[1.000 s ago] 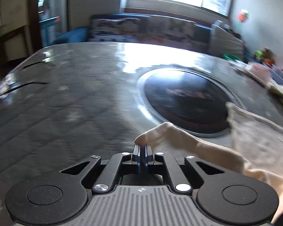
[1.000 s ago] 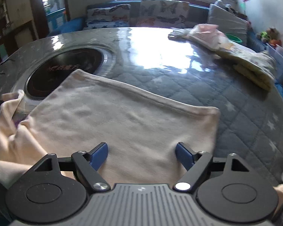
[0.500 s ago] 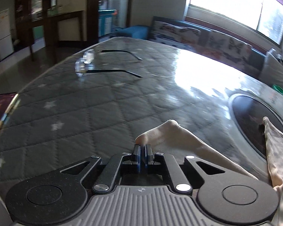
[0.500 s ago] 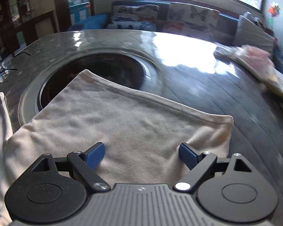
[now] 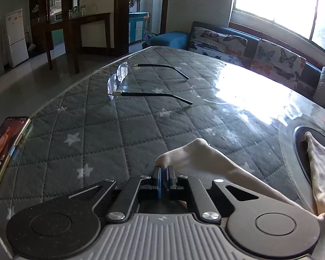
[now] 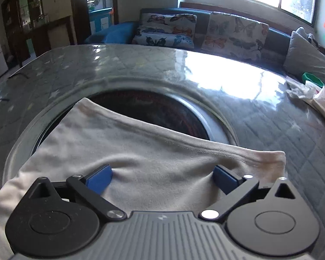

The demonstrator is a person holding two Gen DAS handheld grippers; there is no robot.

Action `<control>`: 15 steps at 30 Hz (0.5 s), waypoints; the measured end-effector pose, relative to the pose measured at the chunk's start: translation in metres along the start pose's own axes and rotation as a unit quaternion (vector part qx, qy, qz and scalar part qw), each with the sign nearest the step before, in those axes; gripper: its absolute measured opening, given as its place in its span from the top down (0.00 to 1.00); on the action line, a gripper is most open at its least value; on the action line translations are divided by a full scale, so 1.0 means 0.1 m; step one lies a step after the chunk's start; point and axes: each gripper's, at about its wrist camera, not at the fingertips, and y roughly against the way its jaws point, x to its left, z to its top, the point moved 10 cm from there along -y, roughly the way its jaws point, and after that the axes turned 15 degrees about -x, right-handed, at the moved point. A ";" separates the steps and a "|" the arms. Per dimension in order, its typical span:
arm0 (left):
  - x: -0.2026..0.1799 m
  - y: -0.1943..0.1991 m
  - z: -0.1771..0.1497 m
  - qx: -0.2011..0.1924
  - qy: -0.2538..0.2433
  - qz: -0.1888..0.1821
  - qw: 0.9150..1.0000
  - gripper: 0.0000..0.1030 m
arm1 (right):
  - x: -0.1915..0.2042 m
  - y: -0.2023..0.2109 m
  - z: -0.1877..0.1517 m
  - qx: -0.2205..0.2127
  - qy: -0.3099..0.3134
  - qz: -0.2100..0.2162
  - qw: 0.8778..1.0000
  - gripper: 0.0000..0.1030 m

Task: Fold clothes
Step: 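Hold the sleeve with the left gripper and pull it across the sweater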

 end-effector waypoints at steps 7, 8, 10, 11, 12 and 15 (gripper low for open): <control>0.07 -0.14 0.09 0.002 -0.007 0.019 1.000 0.95 | 0.07 -0.32 0.18 -0.007 0.000 0.010 1.000 0.00; 0.07 -0.15 0.10 0.003 -0.008 0.021 1.000 0.95 | 0.08 -0.35 0.20 -0.006 0.002 0.013 1.000 0.00; 0.09 -0.19 0.12 0.004 -0.010 0.023 1.000 0.94 | 0.12 -0.39 0.23 0.000 0.008 0.020 1.000 0.00; 0.09 -0.19 0.12 0.004 -0.012 0.023 1.000 0.93 | 0.12 -0.39 0.24 0.003 0.011 0.022 1.000 0.00; 0.10 -0.17 0.12 0.004 -0.012 0.023 1.000 0.93 | 0.11 -0.39 0.26 0.002 0.014 0.023 1.000 0.03; 0.11 -0.13 0.11 0.005 -0.013 0.021 1.000 0.93 | 0.11 -0.34 0.23 0.010 0.023 0.024 0.999 0.05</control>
